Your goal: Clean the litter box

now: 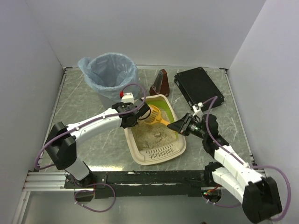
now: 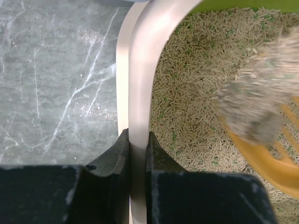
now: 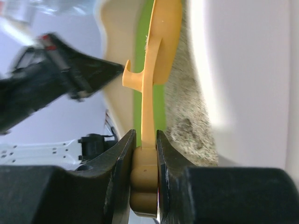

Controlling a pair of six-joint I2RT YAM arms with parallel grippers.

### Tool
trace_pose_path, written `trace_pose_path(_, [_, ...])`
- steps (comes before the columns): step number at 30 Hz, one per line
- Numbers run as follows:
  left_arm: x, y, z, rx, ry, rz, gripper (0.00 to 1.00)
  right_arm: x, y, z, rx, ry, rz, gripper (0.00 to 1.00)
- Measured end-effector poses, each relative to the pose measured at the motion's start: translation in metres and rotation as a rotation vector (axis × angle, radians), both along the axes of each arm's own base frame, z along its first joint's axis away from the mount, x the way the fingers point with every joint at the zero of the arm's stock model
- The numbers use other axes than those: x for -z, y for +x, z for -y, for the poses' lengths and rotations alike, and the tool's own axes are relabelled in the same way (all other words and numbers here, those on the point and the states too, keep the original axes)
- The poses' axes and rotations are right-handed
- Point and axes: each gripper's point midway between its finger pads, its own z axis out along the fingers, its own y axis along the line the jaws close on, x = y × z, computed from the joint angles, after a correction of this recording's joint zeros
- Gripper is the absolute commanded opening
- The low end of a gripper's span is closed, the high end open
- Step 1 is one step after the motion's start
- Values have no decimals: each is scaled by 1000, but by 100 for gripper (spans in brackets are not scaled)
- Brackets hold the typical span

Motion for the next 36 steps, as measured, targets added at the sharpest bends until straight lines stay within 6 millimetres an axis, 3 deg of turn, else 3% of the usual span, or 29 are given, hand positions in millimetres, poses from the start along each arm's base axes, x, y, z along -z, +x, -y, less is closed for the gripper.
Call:
trace_pose_path(5, [-2, 2, -2, 33, -35, 27, 1, -28, -8, 14, 14, 26, 97, 0])
trace_pose_path(12, [-1, 3, -16, 81, -50, 35, 1, -29, -19, 30, -16, 43, 77, 0])
trace_pose_path(22, [0, 8, -25, 125, -60, 38, 1, -43, -35, 23, -163, 124, 69, 0])
trace_pose_path(27, [0, 9, -25, 134, -70, 40, 1, -57, -32, 23, -176, 149, 109, 0])
trace_pose_path(36, [-2, 9, -25, 138, -94, 53, 1, -65, -17, 26, -162, 161, 112, 0])
